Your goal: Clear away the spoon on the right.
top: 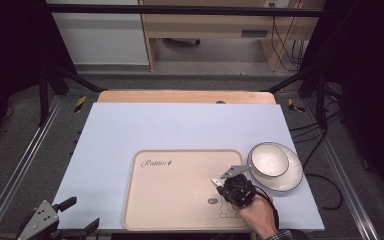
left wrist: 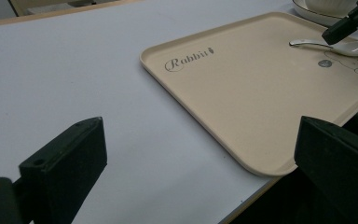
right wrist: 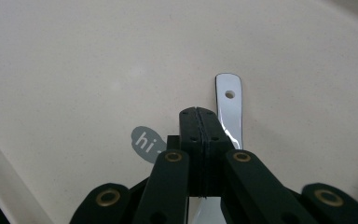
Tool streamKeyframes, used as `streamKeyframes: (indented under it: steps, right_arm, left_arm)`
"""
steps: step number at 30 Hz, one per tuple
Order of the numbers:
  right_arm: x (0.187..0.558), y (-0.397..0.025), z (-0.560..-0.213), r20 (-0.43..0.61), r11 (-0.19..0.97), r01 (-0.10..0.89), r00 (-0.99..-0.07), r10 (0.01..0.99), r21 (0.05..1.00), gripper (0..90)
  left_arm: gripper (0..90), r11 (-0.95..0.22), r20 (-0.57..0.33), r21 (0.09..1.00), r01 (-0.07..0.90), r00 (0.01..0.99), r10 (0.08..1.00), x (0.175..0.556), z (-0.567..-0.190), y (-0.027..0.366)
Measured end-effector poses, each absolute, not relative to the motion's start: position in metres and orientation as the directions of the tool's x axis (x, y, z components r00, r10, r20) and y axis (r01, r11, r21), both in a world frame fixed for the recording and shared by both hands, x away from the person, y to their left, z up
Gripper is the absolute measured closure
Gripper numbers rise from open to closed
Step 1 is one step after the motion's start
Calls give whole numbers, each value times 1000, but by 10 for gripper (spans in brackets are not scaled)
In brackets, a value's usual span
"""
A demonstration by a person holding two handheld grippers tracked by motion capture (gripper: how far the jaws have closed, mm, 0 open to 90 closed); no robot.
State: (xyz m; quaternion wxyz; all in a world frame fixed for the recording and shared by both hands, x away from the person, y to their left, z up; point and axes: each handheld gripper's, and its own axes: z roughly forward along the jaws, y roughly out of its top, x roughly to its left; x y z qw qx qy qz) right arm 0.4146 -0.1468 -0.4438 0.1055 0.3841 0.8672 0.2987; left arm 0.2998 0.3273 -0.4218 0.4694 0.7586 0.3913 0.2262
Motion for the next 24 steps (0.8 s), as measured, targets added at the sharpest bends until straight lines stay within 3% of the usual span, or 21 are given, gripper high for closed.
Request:
streamKeyframes:
  steps: [10,24]
  right_arm:
    - [418,-145,-453,36,546,631,-671,740,551,900]
    - [427,-158,-453,33,506,653,-630,776,563,900]
  left_arm:
    - [19,-255,-23,889,380,593,805,300,-422,327]
    - [19,-257,-22,888,380,594,804,300,-422,327]
